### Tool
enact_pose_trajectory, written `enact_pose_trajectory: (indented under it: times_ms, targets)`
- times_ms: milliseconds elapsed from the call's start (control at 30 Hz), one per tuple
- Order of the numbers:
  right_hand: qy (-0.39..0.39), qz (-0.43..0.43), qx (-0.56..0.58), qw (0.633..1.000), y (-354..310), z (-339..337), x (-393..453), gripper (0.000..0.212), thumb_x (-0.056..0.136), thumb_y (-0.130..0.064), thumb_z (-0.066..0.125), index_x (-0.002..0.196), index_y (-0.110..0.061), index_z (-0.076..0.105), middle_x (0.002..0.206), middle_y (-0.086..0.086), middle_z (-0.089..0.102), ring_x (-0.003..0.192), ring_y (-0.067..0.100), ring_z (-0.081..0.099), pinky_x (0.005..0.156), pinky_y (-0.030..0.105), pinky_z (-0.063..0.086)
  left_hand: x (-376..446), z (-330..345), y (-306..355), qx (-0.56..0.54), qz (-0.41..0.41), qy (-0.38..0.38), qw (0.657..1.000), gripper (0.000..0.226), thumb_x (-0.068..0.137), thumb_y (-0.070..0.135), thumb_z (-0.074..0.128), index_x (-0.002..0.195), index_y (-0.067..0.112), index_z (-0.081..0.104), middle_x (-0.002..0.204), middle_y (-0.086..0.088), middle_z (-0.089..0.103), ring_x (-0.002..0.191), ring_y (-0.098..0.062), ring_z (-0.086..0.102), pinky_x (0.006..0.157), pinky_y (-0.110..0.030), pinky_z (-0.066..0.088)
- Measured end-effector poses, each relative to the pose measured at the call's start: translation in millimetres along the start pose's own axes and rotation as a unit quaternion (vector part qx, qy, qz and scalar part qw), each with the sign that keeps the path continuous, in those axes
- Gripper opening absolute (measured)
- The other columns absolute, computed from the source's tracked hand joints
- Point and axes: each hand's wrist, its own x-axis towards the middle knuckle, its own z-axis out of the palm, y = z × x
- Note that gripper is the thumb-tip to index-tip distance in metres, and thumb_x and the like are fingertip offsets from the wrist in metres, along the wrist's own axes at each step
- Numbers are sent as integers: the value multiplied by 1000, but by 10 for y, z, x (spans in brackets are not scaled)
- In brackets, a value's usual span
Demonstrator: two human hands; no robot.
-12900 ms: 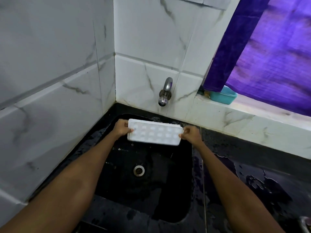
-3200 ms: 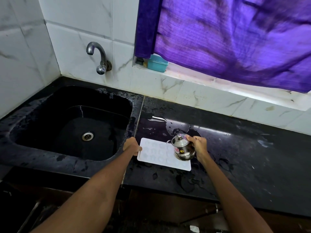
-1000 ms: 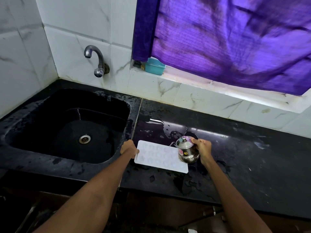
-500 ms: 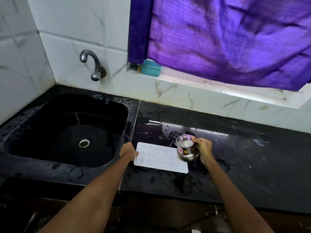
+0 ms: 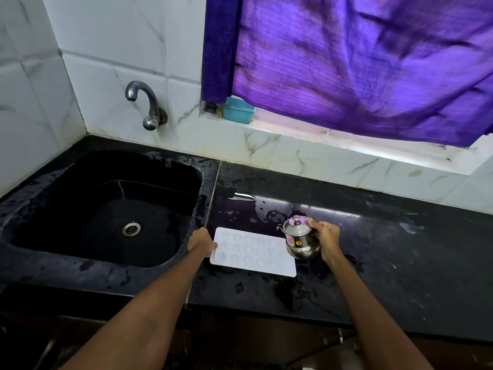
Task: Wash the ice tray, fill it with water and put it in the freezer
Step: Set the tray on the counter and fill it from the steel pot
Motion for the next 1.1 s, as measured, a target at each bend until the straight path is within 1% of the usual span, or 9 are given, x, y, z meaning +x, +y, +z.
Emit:
enact_pose_trajectory:
  times_ms: [67,167,300,433,600,700,767,900,1100]
  targets:
    - [-1,-3,-15,1000,47,-27,7,41,76,-3,69,45,-12,44,38,-7,49,48,17,42,51,25,36,-13,-5,9,1,1,-1,1000,36,81,17,72,110,-1,66,113,-17,69,101,-32,69,85,-41,58]
    - [-5,-7,-32,999,92,-57,14,39,75,-3,69,47,-11,43,50,5,43,51,17,37,51,25,32,-20,-10,12,12,3,0,1000,37,81,18,71,112,0,65,116,-16,68,104,-31,67,86,-39,57]
    - [-7,-11,-46,999,156,-96,52,44,74,-3,69,44,-14,39,45,-1,37,52,15,33,51,26,27,-15,-12,17,20,2,3,1000,39,79,18,72,113,0,64,119,-16,67,108,-31,66,87,-39,56]
    - [-7,-17,-49,999,170,-109,77,41,74,-5,69,46,-13,40,55,5,39,55,16,35,52,26,29,-17,-20,16,20,5,2,1000,39,79,19,72,113,1,64,119,-16,66,108,-30,65,88,-39,56]
    - [1,-20,-56,998,181,-96,33,44,75,-3,69,43,-12,40,36,-9,38,47,14,35,47,22,29,-28,-14,22,21,4,7,1000,39,80,18,72,115,1,63,121,-16,65,110,-31,65,89,-40,55]
    - [-1,-20,-66,998,175,-90,-1,44,76,-4,68,43,-11,39,30,-11,38,37,4,36,39,17,30,-45,-15,27,25,10,9,1000,39,82,18,71,116,1,62,122,-17,63,112,-31,63,91,-40,54]
    - [-1,-25,-71,997,174,-94,-8,44,76,-4,68,43,-11,39,30,-11,38,33,1,34,38,15,30,-53,-13,24,20,9,4,1000,38,81,18,72,113,1,63,120,-17,65,108,-31,65,89,-41,56]
    - [3,-31,-82,996,172,-102,-17,44,76,-4,68,43,-11,41,30,-11,40,38,5,37,45,20,31,-68,-21,24,12,9,3,1000,36,80,17,72,111,0,64,116,-17,67,103,-32,67,86,-42,57]
    - [7,-37,-96,995,152,-115,-34,42,77,-4,67,44,-10,43,35,-9,43,38,6,38,37,15,32,-92,-36,37,16,8,0,1000,36,82,17,71,113,0,63,119,-17,66,106,-32,66,87,-41,57]
